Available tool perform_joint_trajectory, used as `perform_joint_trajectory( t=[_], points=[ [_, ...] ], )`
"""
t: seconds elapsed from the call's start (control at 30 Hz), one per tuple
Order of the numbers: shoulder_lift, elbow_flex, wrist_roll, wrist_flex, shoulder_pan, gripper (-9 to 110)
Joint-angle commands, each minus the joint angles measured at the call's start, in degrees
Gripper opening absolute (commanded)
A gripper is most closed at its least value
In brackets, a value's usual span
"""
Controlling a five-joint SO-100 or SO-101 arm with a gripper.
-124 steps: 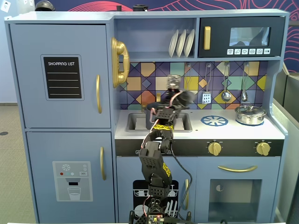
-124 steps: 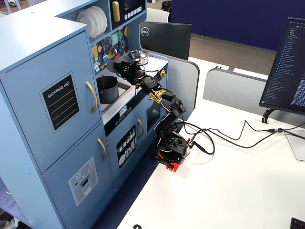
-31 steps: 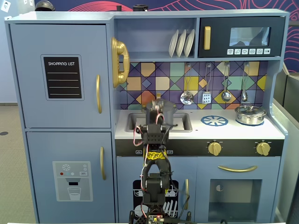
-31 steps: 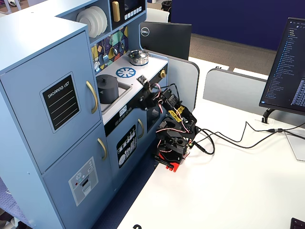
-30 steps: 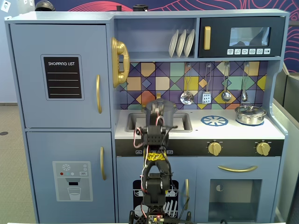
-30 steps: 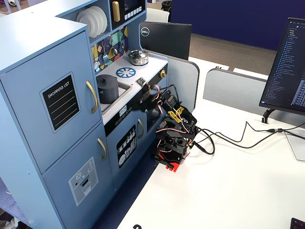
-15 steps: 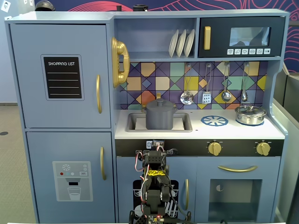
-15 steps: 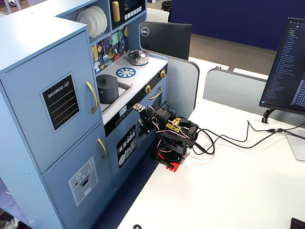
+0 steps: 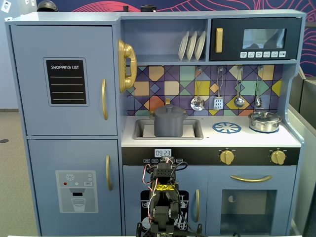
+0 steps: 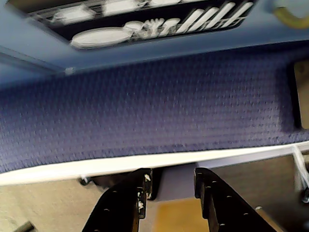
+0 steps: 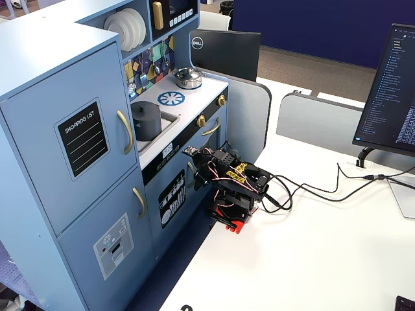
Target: Pick up the lid from the counter and put it on the gray recipient
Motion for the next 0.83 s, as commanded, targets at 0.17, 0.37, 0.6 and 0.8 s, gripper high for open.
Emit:
perform_joint_trajectory(
  t=[0.17,0.37,0.6,0.8],
  points=[
    [-0.35,-0.18,3.08,9.93,1.67,5],
    [-0.35,-0.18,3.08,9.93,1.67,7],
    [-0.35,-0.18,3.08,9.93,1.67,7],
    [-0.35,-0.18,3.08,9.93,1.67,7]
  ],
)
